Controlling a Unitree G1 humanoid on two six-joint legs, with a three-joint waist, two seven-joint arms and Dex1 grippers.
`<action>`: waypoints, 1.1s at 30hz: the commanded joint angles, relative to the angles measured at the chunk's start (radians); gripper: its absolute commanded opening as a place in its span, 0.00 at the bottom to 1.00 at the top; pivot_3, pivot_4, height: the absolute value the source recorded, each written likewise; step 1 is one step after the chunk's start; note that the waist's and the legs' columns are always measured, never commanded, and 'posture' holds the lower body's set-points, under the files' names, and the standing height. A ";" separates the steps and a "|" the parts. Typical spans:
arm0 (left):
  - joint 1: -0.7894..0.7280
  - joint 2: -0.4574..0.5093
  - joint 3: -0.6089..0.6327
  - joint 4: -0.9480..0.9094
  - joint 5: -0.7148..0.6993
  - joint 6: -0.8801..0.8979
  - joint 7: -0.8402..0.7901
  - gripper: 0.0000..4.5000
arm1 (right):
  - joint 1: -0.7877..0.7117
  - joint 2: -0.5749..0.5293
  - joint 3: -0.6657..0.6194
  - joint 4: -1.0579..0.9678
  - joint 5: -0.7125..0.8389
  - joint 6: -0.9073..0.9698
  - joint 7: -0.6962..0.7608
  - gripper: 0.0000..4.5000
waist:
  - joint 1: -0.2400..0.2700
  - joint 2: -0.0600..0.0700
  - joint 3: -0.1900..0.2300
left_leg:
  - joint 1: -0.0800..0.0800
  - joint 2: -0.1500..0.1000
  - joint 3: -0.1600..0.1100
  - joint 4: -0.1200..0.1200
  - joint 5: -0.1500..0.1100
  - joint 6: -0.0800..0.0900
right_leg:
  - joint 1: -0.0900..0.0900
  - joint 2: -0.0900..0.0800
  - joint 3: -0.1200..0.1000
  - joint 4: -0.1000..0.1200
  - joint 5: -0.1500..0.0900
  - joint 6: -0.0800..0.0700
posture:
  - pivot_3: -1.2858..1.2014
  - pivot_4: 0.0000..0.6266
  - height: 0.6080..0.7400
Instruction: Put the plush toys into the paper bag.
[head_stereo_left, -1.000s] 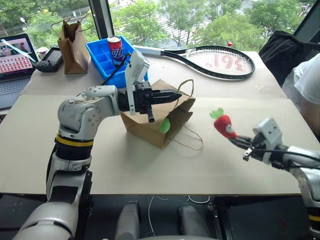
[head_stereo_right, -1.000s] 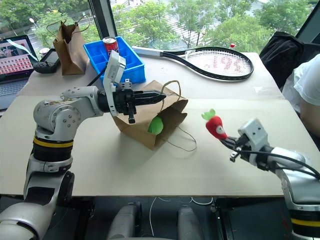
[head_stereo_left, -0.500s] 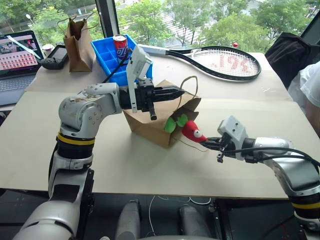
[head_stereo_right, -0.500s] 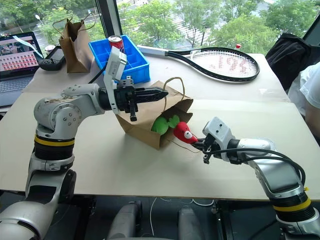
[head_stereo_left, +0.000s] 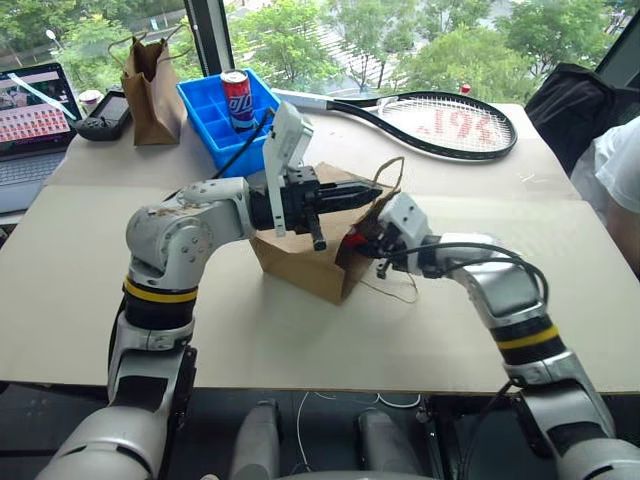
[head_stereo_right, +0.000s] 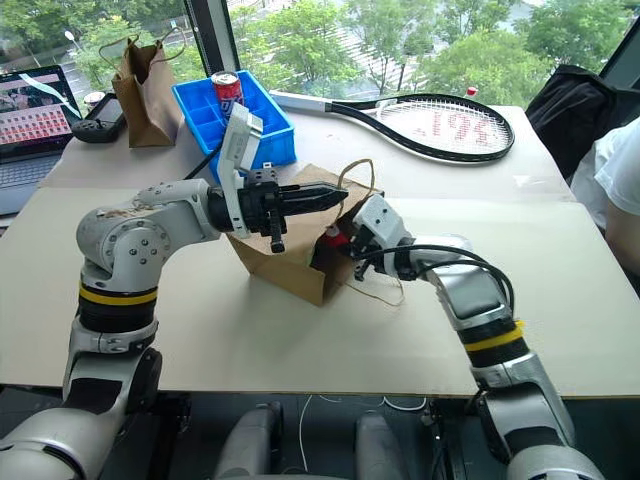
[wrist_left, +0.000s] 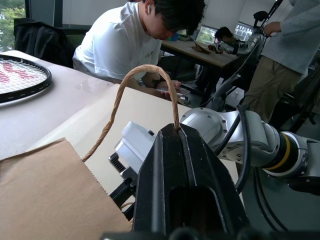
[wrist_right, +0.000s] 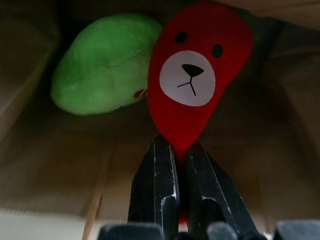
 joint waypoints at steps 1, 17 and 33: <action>-0.003 -0.008 0.017 -0.047 -0.036 0.008 0.015 0.00 | -0.034 0.090 -0.058 0.089 0.023 -0.057 -0.062 0.00 | 0.000 0.000 0.000 | 0.000 0.000 0.000 0.000 0.000 0.000 | 0.000 0.000 0.000 0.000 0.001 -0.001 | 0.52 0.24 0.93; -0.004 0.020 0.009 -0.013 -0.023 -0.028 0.003 0.00 | 0.224 -0.029 -0.327 -0.292 0.267 0.190 -0.061 0.79 | 0.001 0.000 0.000 | 0.000 0.000 0.000 -0.001 0.000 -0.001 | 0.000 0.000 -0.001 0.001 0.001 -0.002 | 0.52 0.24 0.93; -0.014 0.023 -0.001 0.035 0.008 -0.079 -0.037 0.00 | 0.535 0.153 -0.793 -0.486 0.860 0.815 -0.444 0.79 | -0.011 0.000 0.000 | 0.001 0.000 -0.002 -0.001 0.000 -0.001 | 0.000 0.000 0.000 0.001 0.001 -0.003 | 0.52 0.24 0.93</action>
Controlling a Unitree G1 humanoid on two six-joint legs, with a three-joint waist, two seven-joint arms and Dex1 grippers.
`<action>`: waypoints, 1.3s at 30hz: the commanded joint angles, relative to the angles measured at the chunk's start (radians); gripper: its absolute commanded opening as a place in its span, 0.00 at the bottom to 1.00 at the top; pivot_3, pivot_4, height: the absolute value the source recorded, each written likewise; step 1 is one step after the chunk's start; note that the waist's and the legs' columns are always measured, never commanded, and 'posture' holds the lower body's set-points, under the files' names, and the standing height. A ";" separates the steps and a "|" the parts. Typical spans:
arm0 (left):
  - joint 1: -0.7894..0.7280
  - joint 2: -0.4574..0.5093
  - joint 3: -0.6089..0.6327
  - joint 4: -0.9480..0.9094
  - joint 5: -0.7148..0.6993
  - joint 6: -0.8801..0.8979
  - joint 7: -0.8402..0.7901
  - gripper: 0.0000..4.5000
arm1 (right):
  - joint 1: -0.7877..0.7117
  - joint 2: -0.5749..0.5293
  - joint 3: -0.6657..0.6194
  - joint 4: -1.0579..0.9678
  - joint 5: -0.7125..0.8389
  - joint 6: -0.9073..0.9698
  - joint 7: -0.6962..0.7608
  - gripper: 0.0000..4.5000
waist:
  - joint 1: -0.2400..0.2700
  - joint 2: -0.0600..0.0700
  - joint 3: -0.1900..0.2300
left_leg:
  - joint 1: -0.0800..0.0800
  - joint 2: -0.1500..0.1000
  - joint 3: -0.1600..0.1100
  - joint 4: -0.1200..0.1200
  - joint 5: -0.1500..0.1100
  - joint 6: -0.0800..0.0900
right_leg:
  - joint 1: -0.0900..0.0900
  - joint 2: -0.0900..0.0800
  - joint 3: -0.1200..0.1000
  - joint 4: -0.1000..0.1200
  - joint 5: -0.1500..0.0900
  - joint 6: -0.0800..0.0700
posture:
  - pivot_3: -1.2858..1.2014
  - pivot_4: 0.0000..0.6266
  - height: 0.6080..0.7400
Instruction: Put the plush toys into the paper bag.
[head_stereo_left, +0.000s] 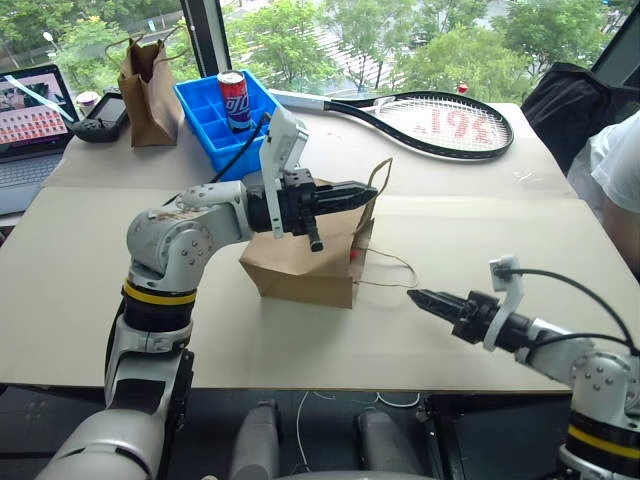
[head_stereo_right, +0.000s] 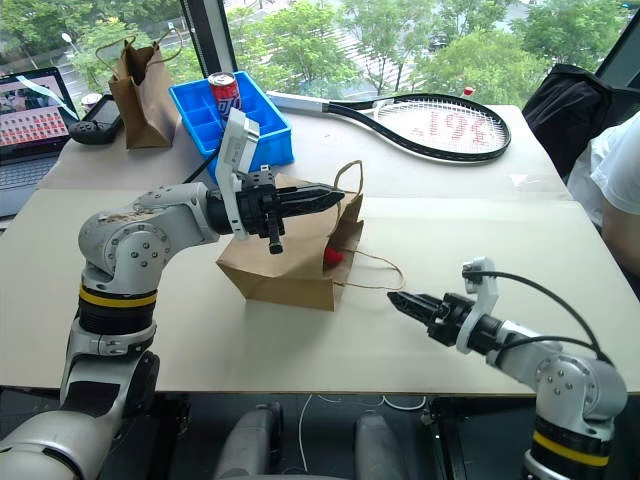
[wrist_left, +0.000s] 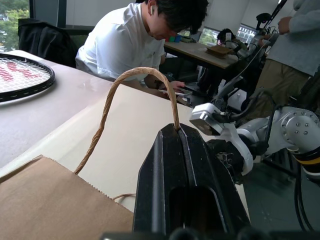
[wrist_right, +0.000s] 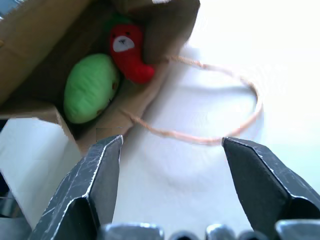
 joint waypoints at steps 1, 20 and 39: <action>-0.027 0.004 0.009 -0.001 0.003 -0.027 -0.012 0.00 | -0.028 0.102 -0.062 0.014 0.087 0.005 -0.145 0.79 | -0.002 0.000 0.000 | 0.000 0.000 0.000 0.000 0.000 0.000 | 0.000 0.000 0.000 0.000 0.000 0.000 | 0.52 0.24 0.93; -0.054 0.088 0.035 0.058 0.072 -0.081 -0.034 0.00 | -0.239 0.204 -0.092 0.113 0.270 -0.278 -0.201 0.01 | 0.002 0.001 0.000 | -0.001 0.000 0.000 0.000 0.000 0.000 | 0.000 0.000 0.000 0.000 0.000 0.000 | 0.52 0.24 0.93; -0.164 0.143 0.081 0.259 0.207 -0.307 -0.065 0.00 | -0.727 -0.047 0.198 0.037 0.525 -0.267 -0.426 0.01 | 0.012 0.003 0.002 | -0.015 -0.001 -0.001 -0.001 0.000 0.001 | -0.012 -0.001 -0.001 0.000 0.000 0.001 | 0.52 0.24 0.93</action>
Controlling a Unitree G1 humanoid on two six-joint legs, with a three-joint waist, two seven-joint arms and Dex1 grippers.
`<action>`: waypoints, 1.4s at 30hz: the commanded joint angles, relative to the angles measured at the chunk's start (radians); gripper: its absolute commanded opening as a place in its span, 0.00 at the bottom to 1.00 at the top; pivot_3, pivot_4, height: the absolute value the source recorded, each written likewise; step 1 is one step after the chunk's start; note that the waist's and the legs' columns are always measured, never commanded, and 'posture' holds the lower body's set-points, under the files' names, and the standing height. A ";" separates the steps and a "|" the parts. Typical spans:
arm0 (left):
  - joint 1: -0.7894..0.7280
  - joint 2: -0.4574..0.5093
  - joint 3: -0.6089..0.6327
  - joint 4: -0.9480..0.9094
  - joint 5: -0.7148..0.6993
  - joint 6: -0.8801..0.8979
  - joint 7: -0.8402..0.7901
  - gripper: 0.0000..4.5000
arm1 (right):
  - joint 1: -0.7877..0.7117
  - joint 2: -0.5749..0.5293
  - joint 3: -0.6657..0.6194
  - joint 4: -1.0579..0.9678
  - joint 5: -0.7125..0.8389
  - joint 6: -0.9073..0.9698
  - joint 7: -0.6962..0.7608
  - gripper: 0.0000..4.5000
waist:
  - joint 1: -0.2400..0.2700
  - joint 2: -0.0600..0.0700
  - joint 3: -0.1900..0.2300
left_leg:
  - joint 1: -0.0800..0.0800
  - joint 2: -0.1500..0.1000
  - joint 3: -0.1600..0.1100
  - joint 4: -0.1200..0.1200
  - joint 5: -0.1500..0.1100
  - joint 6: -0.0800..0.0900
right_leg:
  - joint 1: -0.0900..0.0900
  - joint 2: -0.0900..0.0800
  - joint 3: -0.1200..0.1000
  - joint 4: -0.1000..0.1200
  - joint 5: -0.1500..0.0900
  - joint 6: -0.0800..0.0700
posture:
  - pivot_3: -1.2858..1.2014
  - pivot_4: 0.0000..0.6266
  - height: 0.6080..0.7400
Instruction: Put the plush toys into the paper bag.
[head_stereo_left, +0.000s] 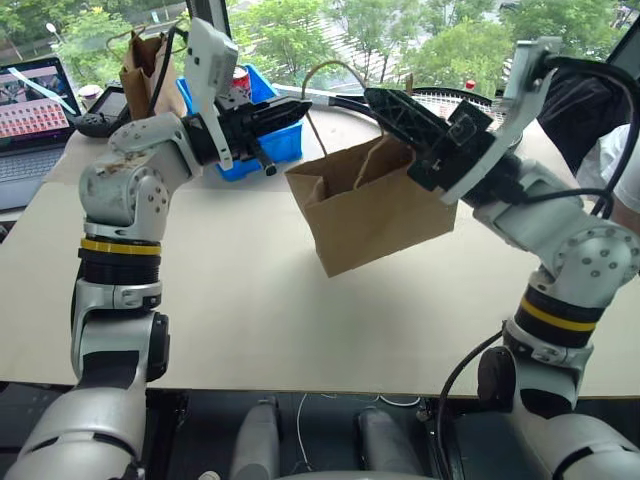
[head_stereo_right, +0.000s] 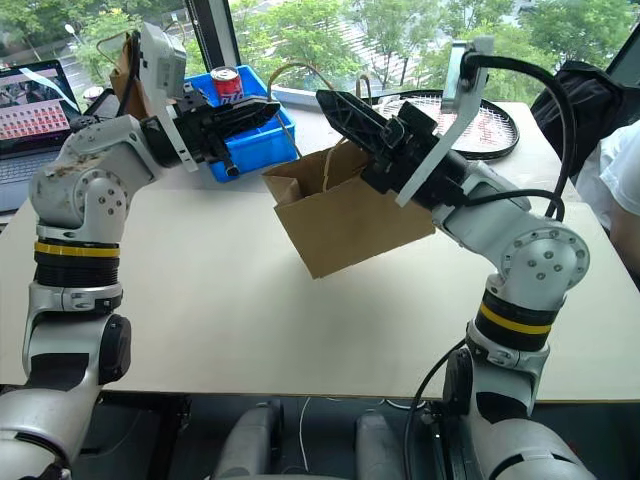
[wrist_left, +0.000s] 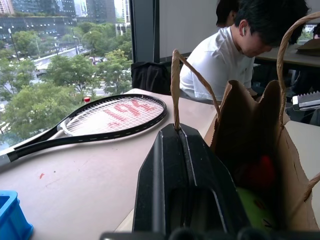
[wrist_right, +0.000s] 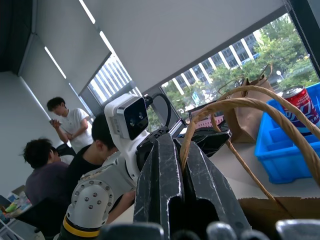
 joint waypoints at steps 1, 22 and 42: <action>0.014 0.010 0.015 -0.074 -0.016 0.023 -0.007 0.00 | -0.011 -0.052 0.002 -0.029 0.056 -0.005 -0.018 0.01 | -0.001 0.000 0.000 | 0.000 0.000 0.000 0.000 0.000 0.000 | -0.001 0.000 0.000 0.001 0.000 0.000 | 0.52 0.24 0.93; 0.065 0.077 0.058 -0.195 -0.147 0.302 -0.046 0.56 | 0.243 -0.386 0.016 -0.085 0.090 0.066 0.164 0.49 | -0.004 0.000 0.000 | 0.000 0.000 0.000 0.001 0.000 0.001 | -0.001 0.001 0.001 0.002 0.000 0.000 | 0.52 0.24 0.93; 0.411 0.194 0.055 -0.273 -0.070 -0.031 -0.270 1.00 | 0.567 -0.684 0.109 -0.290 -0.484 -0.156 0.493 0.70 | -0.001 -0.002 0.001 | 0.002 0.001 0.000 0.003 0.001 0.001 | 0.002 0.000 0.001 0.000 0.001 -0.003 | 0.52 0.24 0.93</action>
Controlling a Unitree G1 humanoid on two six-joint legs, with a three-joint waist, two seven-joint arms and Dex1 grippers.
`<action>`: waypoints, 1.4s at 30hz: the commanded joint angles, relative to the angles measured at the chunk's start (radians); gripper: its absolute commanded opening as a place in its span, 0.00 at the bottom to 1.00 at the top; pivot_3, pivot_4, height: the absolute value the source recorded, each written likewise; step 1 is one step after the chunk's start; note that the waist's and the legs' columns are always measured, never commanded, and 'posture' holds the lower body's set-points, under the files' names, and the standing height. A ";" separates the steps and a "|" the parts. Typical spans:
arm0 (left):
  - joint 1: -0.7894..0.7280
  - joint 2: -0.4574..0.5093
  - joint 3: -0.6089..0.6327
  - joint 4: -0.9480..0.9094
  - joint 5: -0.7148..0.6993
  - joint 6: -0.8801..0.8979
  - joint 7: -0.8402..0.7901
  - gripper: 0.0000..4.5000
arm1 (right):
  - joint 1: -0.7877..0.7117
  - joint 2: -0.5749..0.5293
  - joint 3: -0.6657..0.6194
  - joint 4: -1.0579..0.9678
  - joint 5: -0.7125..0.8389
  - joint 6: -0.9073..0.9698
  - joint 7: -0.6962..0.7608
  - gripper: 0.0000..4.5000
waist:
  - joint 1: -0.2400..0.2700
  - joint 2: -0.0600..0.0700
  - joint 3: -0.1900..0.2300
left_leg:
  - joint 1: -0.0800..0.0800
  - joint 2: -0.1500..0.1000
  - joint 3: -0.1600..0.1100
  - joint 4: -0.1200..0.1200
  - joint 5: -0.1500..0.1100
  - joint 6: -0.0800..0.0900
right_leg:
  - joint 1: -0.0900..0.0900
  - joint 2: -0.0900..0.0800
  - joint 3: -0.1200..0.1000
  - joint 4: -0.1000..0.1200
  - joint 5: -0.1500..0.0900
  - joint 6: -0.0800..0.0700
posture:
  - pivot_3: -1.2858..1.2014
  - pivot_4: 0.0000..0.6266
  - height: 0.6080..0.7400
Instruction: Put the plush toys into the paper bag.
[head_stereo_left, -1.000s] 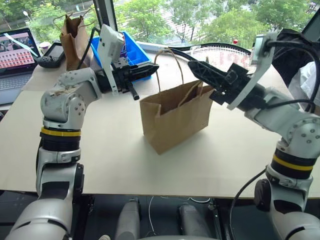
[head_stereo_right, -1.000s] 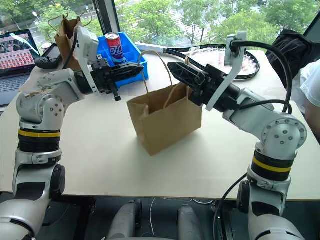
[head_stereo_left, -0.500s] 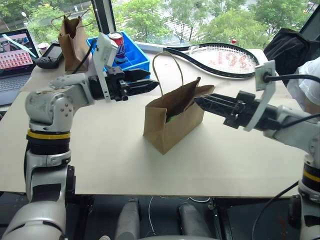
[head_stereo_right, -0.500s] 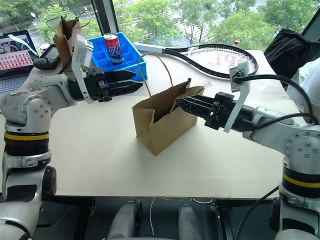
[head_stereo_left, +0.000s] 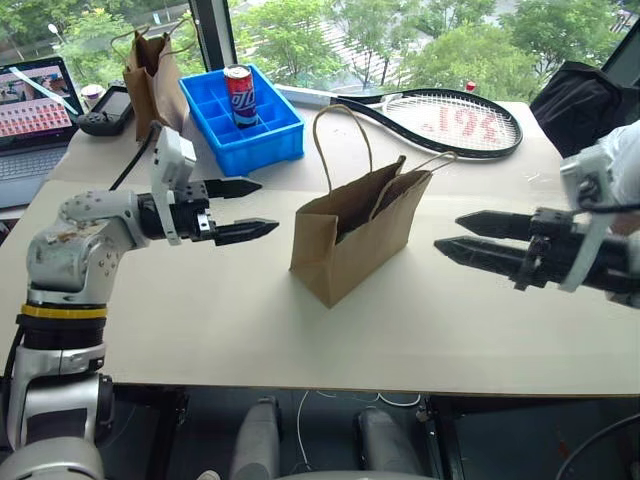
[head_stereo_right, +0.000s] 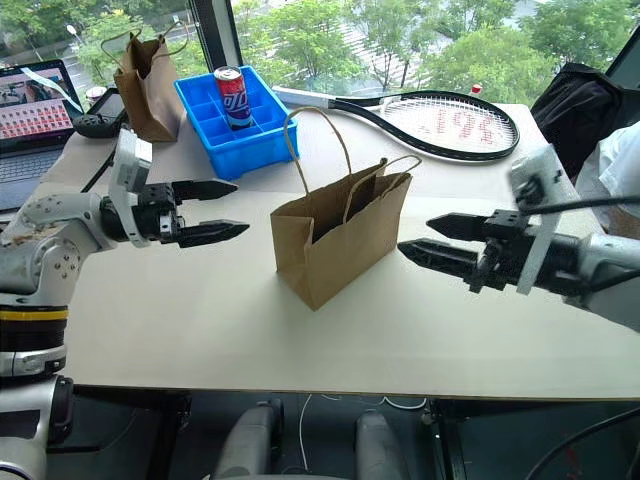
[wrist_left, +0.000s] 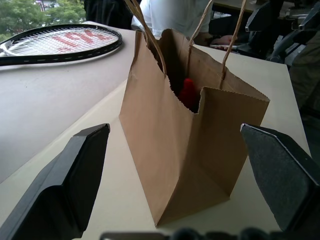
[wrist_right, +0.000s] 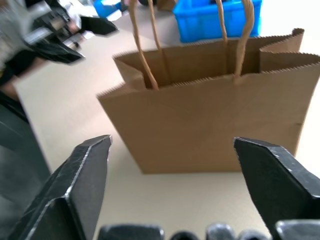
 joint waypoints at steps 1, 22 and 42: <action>0.034 -0.031 0.014 -0.077 -0.017 -0.022 0.032 1.00 | 0.025 0.045 0.141 -0.087 -0.235 -0.157 0.015 0.62 | 0.000 0.000 0.000 | 0.000 0.000 0.000 0.000 0.000 0.000 | 0.000 0.000 0.000 0.000 0.000 0.000 | 0.52 0.24 0.93; 0.078 -0.179 -0.133 -0.206 0.003 0.048 0.177 1.00 | -0.168 0.432 0.496 -0.022 -0.724 -0.331 -0.058 0.00 | -0.001 0.000 0.000 | 0.001 0.000 -0.001 0.002 0.001 0.000 | 0.001 0.001 0.000 0.002 0.000 0.001 | 0.52 0.24 0.93; 0.033 -0.278 -0.190 -0.083 0.112 -0.019 0.262 0.13 | -0.131 0.531 0.449 -0.046 -0.792 -0.294 -0.052 0.00 | 0.001 0.000 0.000 | 0.001 0.000 -0.001 0.002 0.001 0.000 | 0.003 0.001 0.000 0.002 0.001 0.001 | 0.52 0.24 0.93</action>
